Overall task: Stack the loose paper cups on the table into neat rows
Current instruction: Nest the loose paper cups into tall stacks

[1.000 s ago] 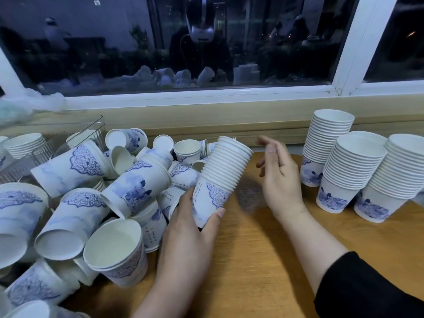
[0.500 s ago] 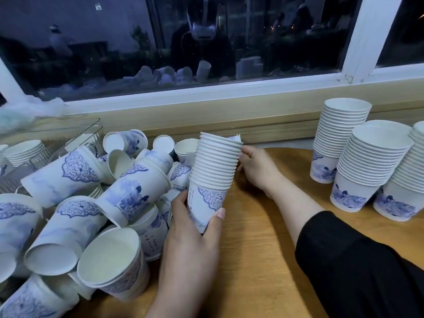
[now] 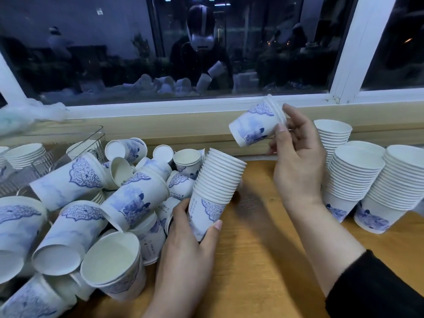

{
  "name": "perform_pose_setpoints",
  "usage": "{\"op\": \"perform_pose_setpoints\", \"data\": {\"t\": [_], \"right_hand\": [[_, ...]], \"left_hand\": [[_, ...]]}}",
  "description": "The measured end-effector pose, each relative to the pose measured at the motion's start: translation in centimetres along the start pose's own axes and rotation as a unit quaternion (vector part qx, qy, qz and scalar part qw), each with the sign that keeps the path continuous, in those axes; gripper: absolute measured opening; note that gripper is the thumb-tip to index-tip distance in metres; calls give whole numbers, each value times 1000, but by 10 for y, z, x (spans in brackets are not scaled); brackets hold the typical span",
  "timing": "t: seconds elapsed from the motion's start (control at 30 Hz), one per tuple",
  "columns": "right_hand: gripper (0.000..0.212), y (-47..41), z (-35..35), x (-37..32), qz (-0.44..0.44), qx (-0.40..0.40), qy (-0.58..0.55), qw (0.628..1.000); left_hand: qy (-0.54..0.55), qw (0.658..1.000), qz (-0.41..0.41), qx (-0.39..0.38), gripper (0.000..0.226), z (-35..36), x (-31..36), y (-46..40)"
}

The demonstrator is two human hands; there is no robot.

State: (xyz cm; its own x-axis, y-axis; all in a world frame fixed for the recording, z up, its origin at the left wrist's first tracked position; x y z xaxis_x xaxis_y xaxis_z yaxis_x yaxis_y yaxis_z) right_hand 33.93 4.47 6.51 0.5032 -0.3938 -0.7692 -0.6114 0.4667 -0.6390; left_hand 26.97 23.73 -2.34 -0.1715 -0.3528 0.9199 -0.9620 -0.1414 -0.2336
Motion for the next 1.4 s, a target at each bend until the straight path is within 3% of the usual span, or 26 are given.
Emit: {"op": "perform_pose_setpoints", "data": {"t": [0.2,0.33,0.37,0.43,0.5,0.63,0.73,0.83,1.07,1.23,1.4], "right_hand": [[27,14,-13,-34,-133,-117,89,980],[30,23,-8,-30,-180,-246,101,947],[30,23,-7,-27,-178,-241,95,949],[29,23,-6,-11,-153,-158,104,970],[26,25,-2,18,-129,-120,165,970],[59,40,22,62,-121,-319,335,878],[80,45,42,64,-128,-380,388,830],[78,48,59,71,-168,-409,409,799],[68,43,68,81,-200,-330,439,812],[59,33,60,76,-171,-276,374,869],[85,27,44,64,-98,-247,310,913]], "left_hand": [[-8,1000,11,-3,60,0,4,2],[12,1000,20,0,60,0,5,2],[24,999,20,7,58,0,5,1],[49,998,21,19,53,-1,4,0],[62,998,20,27,54,0,4,-1],[63,997,22,42,56,1,3,-2],[69,996,20,50,51,0,3,-3],[72,996,20,52,50,-1,3,-3],[71,996,14,47,49,-2,2,-3],[75,996,15,49,48,-1,3,-3],[81,996,10,46,49,-2,3,-3]]}}
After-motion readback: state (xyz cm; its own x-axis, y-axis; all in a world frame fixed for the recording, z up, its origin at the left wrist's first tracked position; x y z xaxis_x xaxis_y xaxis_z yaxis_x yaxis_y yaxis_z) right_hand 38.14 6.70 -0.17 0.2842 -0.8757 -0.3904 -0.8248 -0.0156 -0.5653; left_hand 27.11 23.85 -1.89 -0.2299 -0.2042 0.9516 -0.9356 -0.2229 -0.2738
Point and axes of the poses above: each hand's wrist, its own y-axis away from the middle knuckle, its own z-axis out of the palm, x = y × z, the point moved 2 cm from there along -y, towards the middle knuckle, and after that the axes turned 14 degrees about y, right-handed, at the moved point
